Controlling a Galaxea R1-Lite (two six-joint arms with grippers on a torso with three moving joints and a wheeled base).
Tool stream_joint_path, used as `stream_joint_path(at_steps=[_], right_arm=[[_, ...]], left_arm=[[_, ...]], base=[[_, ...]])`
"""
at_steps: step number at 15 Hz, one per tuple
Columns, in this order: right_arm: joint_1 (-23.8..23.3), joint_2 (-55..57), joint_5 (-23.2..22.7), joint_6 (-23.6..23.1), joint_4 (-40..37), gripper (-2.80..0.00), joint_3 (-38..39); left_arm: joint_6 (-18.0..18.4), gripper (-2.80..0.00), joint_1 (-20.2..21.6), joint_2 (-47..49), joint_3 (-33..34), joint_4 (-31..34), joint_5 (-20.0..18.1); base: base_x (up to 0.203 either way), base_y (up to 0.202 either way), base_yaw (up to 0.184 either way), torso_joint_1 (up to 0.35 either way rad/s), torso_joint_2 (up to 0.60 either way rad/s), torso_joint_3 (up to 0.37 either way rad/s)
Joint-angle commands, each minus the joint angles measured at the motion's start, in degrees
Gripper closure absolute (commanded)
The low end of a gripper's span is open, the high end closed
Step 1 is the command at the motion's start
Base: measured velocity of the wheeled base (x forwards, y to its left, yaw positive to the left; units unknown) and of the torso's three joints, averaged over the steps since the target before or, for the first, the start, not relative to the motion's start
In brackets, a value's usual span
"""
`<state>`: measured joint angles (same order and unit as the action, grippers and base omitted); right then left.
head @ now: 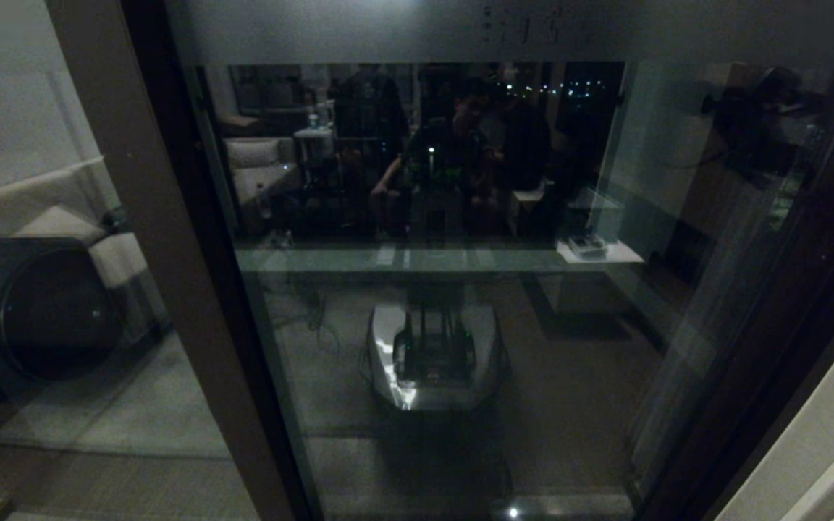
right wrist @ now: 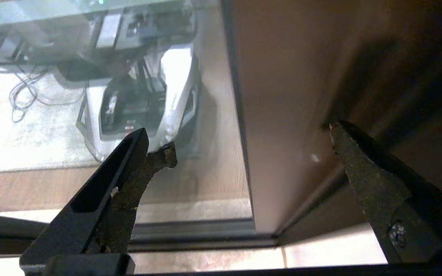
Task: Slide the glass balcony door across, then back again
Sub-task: Open the slid door
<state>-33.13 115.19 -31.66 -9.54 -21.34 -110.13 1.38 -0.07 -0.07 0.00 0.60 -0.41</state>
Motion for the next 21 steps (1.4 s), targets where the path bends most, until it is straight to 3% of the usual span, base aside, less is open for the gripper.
stream_joint_path(at_steps=[1, 21], right_arm=[[0.17, 0.74, -0.19, 0.0, 0.16, -2.8, -0.26], [2.62, 2.6, 4.53, -0.13, 5.54, -2.8, 0.11]], left_arm=[[0.03, 0.0, -0.01, -0.01, 0.0, 0.02, -0.02], [0.03, 0.0, -0.01, -0.01, 0.0, 0.02, -0.02]], base=[[0.0, 0.0, 0.0, 0.0, 0.0, 0.0], [0.0, 0.0, 0.0, 0.0, 0.0, 0.0]])
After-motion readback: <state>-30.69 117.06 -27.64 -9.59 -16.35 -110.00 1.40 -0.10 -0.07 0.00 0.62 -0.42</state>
